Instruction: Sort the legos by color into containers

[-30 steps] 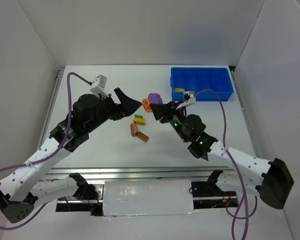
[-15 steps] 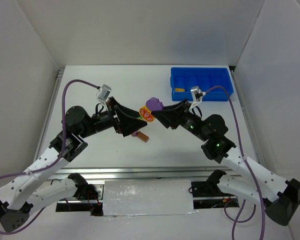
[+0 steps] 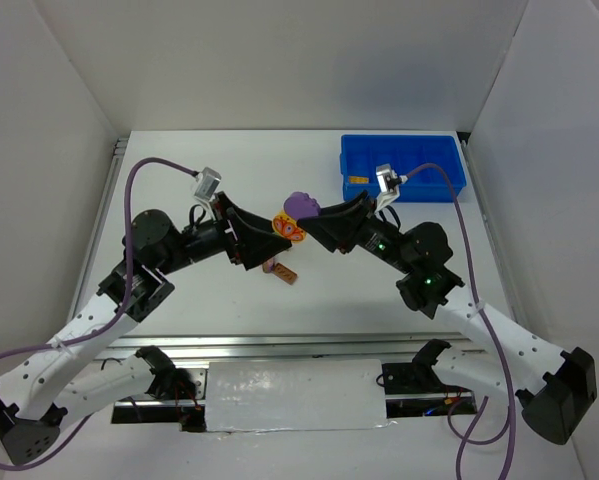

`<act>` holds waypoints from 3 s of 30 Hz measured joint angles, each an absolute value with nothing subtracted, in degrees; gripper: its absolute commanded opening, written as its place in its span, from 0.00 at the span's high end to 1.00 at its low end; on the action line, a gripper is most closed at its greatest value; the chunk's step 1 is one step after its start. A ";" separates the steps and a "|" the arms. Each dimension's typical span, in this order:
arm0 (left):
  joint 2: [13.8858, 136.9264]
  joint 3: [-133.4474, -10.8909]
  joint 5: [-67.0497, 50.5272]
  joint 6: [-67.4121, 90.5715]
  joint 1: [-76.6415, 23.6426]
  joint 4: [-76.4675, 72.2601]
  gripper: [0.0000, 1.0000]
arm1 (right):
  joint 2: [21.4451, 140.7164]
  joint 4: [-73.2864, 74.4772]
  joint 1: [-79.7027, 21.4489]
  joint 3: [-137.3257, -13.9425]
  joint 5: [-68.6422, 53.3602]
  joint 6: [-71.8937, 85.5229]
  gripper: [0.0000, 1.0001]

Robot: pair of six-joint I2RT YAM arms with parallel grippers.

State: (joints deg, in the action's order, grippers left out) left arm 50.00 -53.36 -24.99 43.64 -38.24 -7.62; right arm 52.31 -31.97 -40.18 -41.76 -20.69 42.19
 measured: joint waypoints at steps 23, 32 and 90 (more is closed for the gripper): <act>49.87 -58.52 -24.34 34.35 -38.57 3.86 0.00 | 51.64 -14.59 -33.43 -48.53 -29.74 33.08 1.00; 50.72 -65.80 -26.24 27.03 -38.57 11.88 0.01 | 59.90 6.76 -30.48 -62.72 -50.54 15.07 1.00; 56.73 -57.30 -22.72 45.69 -38.33 -13.74 1.00 | 58.50 -31.24 -28.45 -48.16 -52.80 42.76 0.06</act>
State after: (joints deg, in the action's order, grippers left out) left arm 56.73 -57.30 -22.72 45.69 -38.33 -13.74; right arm 58.50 -31.24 -28.45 -48.16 -52.80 42.76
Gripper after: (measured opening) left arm 0.481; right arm 0.967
